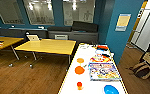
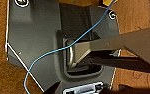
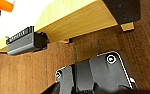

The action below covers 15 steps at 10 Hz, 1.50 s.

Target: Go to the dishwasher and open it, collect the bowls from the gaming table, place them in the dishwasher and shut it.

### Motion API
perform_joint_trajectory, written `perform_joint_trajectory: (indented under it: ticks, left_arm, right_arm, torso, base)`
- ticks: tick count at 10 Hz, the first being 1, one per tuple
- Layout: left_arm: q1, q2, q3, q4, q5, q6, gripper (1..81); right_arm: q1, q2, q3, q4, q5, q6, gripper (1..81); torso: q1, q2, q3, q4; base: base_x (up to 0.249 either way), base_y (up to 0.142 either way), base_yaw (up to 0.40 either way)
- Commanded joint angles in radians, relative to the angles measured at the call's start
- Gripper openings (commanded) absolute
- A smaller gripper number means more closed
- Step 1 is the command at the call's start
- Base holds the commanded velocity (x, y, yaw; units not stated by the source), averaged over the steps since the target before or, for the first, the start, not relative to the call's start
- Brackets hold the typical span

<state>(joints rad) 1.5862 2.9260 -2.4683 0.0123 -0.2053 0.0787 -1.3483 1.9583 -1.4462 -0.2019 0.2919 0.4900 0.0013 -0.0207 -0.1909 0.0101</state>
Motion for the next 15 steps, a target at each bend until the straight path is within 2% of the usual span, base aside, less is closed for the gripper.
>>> perform_joint_trajectory:
  ticks: [1, 3, 7, 9, 12, 14, 15]
  left_arm:
    - [-0.018, 0.003, 0.014, 0.008, 0.057, 0.001, 81.1]
    - [-0.018, 0.003, 0.012, 0.001, 0.057, 0.001, 81.1]
    - [-0.019, 0.004, 0.012, 0.001, 0.057, 0.001, 81.1]
    - [-0.022, 0.006, 0.012, 0.000, 0.057, 0.000, 81.1]
    - [-0.024, 0.006, 0.009, -0.002, 0.058, 0.000, 81.1]
    - [-0.025, 0.001, 0.014, 0.000, 0.053, -0.003, 81.1]
    - [-0.033, 0.001, 0.017, -0.002, 0.057, -0.005, 81.1]
  right_arm:
    - [0.207, -0.184, 0.099, 0.007, -0.066, 0.120, 81.1]
    - [0.339, -0.209, 0.145, 0.006, -0.173, 0.153, 81.1]
    - [0.570, -0.175, 0.170, 0.007, -0.394, 0.217, 81.1]
    - [0.623, -0.151, 0.162, 0.006, -0.436, 0.228, 81.1]
    - [0.645, -0.086, 0.097, 0.009, -0.448, 0.252, 81.1]
    - [0.659, -0.056, 0.052, 0.012, -0.481, 0.271, 81.1]
    - [0.668, -0.042, 0.046, 0.009, -0.484, 0.272, 81.1]
  torso:
    - [0.000, 0.000, 0.001, 0.000]
    - [0.000, 0.000, 0.000, 0.000]
    - [0.001, 0.000, 0.000, 0.000]
    - [0.001, 0.001, -0.059, 0.000]
    - [0.001, 0.001, -0.126, 0.000]
    - [0.001, 0.001, -0.095, 0.000]
    - [0.001, 0.001, -0.103, 0.000]
  base:
    - [0.000, 0.000, 0.000]
    - [0.000, 0.000, 0.000]
    - [0.000, 0.000, 0.000]
    - [0.000, 0.000, 0.000]
    - [0.000, 0.000, 0.000]
    - [0.000, 0.000, 0.000]
    - [0.000, 0.000, 0.000]
